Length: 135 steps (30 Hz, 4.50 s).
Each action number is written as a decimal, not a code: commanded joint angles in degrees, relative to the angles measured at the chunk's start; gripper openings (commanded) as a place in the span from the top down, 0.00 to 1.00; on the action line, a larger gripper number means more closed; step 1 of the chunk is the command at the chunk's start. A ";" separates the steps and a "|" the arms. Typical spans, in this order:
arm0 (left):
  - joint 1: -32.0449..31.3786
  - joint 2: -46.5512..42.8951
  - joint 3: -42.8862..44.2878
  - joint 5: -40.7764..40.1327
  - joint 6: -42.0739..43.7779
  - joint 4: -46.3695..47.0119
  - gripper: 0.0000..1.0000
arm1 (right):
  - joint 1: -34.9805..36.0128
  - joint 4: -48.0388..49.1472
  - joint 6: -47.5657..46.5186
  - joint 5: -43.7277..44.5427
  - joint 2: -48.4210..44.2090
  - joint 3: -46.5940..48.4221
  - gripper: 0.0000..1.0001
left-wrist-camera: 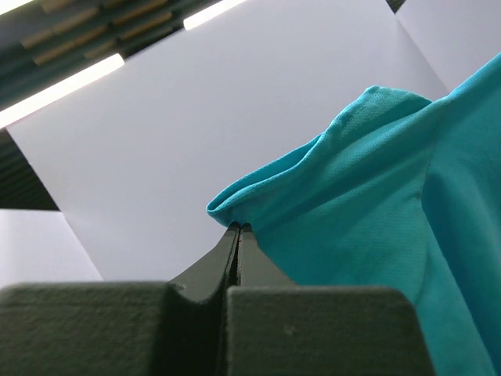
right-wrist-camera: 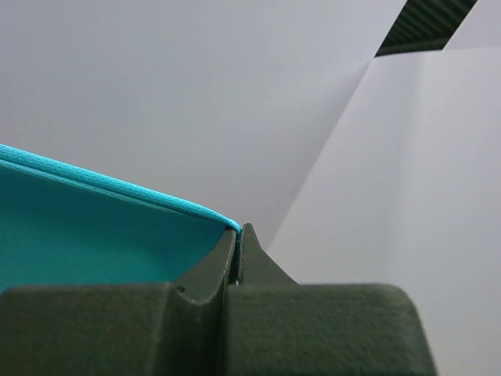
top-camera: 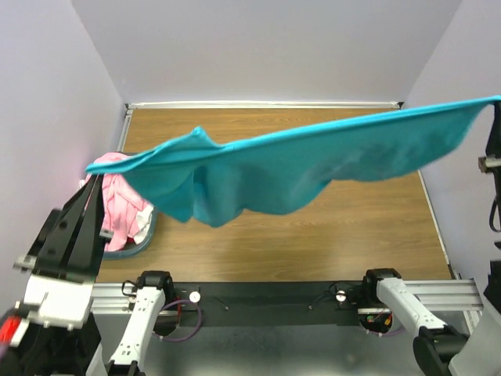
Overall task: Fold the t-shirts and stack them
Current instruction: Flatten the tshirt out
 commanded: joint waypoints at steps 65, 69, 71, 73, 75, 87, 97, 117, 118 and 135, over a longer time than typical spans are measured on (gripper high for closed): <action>-2.37 79.21 8.21 -8.61 16.88 -22.78 0.50 | -0.57 -10.70 0.31 -10.54 59.01 -17.23 0.18; -2.37 72.26 -6.18 -8.25 20.14 -25.08 0.50 | -0.30 -25.34 1.89 -17.15 55.67 -19.32 0.29; -2.37 69.70 -10.34 -8.08 20.40 -24.46 0.50 | 0.66 -29.56 3.21 -17.69 53.65 -21.44 0.34; -2.37 68.89 -14.55 -7.73 20.32 -24.02 0.50 | 1.27 -31.85 4.09 -18.04 52.86 -24.33 0.36; -2.45 68.54 -17.47 -7.11 20.23 -23.50 0.50 | 2.24 -34.32 4.71 -18.13 52.68 -25.92 0.37; -5.97 69.15 -24.51 -13.88 20.14 -19.72 0.50 | 9.80 -36.79 8.22 -13.92 56.63 -30.50 0.53; -6.32 69.42 -25.48 -13.97 19.61 -18.22 0.50 | 10.33 -37.75 8.75 -9.79 58.30 -31.12 0.57; -6.67 70.39 -27.85 -15.02 19.52 -15.85 0.50 | 10.42 -47.42 4.80 -8.56 54.71 -32.78 0.99; -6.67 70.39 -27.94 -15.11 19.52 -15.85 0.50 | 10.42 -47.42 4.62 -7.60 53.74 -34.79 0.99; -6.67 68.11 -28.30 -14.32 20.05 -17.77 0.50 | 12.79 -47.51 1.63 2.52 41.96 -47.83 0.36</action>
